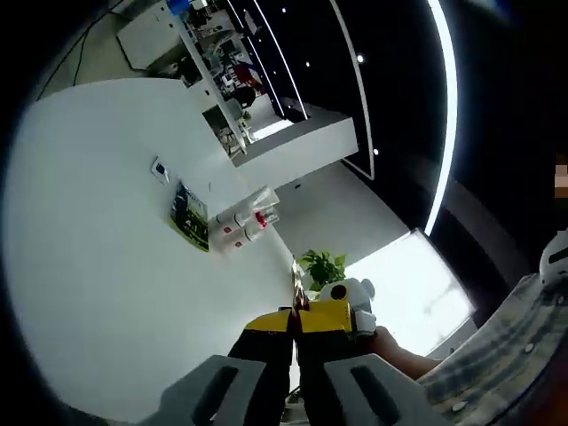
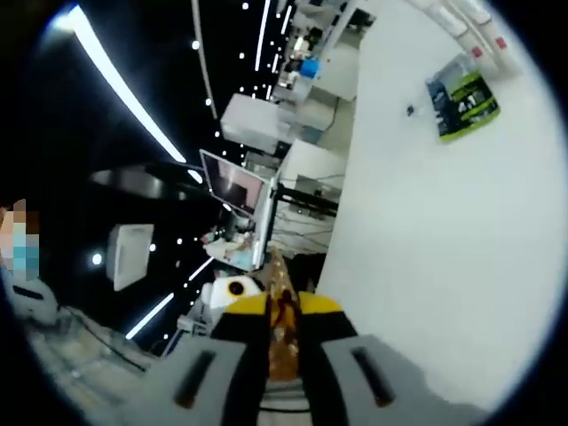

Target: Arrange the skincare products in the storage area until every visible bottle or jar stands upright without overlapping.

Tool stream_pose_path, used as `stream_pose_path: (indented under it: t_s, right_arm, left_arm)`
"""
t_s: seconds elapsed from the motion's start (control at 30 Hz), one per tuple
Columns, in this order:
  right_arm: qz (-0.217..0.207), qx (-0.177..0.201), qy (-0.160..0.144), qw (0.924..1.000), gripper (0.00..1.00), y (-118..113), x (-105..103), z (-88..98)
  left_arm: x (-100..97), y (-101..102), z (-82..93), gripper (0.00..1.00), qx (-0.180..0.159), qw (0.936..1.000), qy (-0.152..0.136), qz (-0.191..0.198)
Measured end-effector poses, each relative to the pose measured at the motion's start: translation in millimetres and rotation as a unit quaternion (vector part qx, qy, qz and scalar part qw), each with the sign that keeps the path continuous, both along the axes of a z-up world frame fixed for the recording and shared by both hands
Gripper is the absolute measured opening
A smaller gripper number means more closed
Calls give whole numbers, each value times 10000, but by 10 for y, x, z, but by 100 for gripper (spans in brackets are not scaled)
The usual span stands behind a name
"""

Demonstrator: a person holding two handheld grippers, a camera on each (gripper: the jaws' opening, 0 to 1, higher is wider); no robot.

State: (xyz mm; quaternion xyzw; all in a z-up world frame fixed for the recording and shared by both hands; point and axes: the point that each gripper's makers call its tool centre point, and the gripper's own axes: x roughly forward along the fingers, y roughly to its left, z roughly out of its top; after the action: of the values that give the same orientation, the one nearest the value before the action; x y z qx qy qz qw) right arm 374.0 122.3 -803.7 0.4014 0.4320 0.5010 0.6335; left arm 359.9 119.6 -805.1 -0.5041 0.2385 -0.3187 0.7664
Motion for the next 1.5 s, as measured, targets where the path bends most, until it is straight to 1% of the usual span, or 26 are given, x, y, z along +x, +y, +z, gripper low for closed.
stream_pose_path:
  t_s: [0.03, 0.07, 0.1, 0.13, 0.23, 0.3, 0.4, 0.47, 0.53, 0.57, 0.63, 0.67, 0.7, 0.73, 0.87, 0.97, 1.0, 1.03, 1.07, 1.1, 1.13, 1.23, 1.3, 1.37, 1.43, 1.5]
  right_arm:
    - [-6, 27, -34, 10000, 7, 13, 5, 19]
    - [-19, 59, -113, 9999, 1, 16, 17, 41]
    - [-35, -47, -434, 9990, 1, 21, 62, 32]
    - [22, -9, -256, 9997, 0, 33, 19, 58]
    - [86, -180, -527, 9984, 0, 53, 50, 38]
    - [97, -228, -563, 9981, 0, 81, 56, 56]
    - [29, -160, -413, 9990, 1, 111, 107, 70]
    - [-84, -182, -475, 9987, 2, 118, 159, 76]
    - [-273, -105, -403, 9988, 2, 103, 228, 110]
    - [-257, -70, -382, 9989, 1, 104, 224, 122]
    - [-240, -173, -736, 9969, 0, 93, 236, 121]
    - [-229, -225, -757, 9966, 0, 88, 223, 119]
    - [-282, -199, -560, 9978, 0, 79, 211, 111]
    - [-318, -171, -511, 9980, 0, 73, 214, 108]
    - [-594, -138, -365, 9975, 2, 35, 241, 61]
    - [-1009, -34, -169, 9947, 6, -46, 329, 50]
    - [-967, -21, -149, 9952, 3, -67, 314, 51]
    - [-927, 11, -204, 9955, 1, -84, 308, 67]
    - [-919, -96, -242, 9954, 0, -93, 303, 49]
    - [-910, -256, -455, 9945, 0, -123, 316, 13]
    - [-867, -293, -500, 9945, 0, -130, 303, 21]
    - [-912, -198, -283, 9952, 1, -160, 343, 31]
    - [-980, -180, -261, 9947, 2, -174, 363, 31]
    - [-992, -185, -236, 9946, 9, -174, 354, 31]
    - [-860, -128, -195, 9960, 8, -149, 284, 47]
    - [-798, -211, -275, 9962, 7, -133, 226, 24]
  left_arm:
    - [3, 12, 7, 0, -59, 10000, 16, 17]
    - [5, 26, 4, 0, -132, 9999, 64, 51]
    - [11, 18, 101, 0, -436, 9990, -26, 53]
    - [21, 36, 14, 1, -252, 9996, 115, 80]
    - [28, 52, 31, 1, -195, 9997, 83, 89]
    - [44, 76, 43, 1, -162, 9998, 64, 87]
    - [76, 115, 62, 0, -235, 9996, 54, 121]
    - [100, 138, 73, 0, -231, 9996, 36, 135]
    - [117, 167, 68, 0, -245, 9996, 36, 130]
    - [119, 167, 86, 0, -322, 9994, 14, 127]
    - [122, 148, 89, 0, -348, 9993, 19, 118]
    - [124, 143, 82, 0, -346, 9993, 22, 103]
    - [116, 134, 68, 0, -372, 9993, 42, 75]
    - [112, 127, 69, 0, -461, 9989, 48, 73]
    - [121, 101, 38, 0, -565, 9983, 131, 85]
    - [151, 114, 24, 0, -685, 9974, 136, 165]
    - [151, 95, 12, 0, -713, 9973, 155, 102]
    - [149, 85, 3, 0, -692, 9974, 173, 83]
    - [146, 45, -16, 0, -665, 9976, 184, 55]
    - [140, 24, -21, 0, -712, 9972, 212, 23]
    - [143, 10, -26, 0, -742, 9970, 229, 18]
    - [158, -19, -38, 0, -852, 9960, 260, 26]
    - [191, -28, -5, 0, -976, 9948, 277, 77]
    - [258, 13, 19, 0, -1083, 9933, 269, 287]
    - [315, 52, 28, 0, -1198, 9915, 258, 427]
    - [340, 52, 28, 0, -1269, 9904, 270, 477]
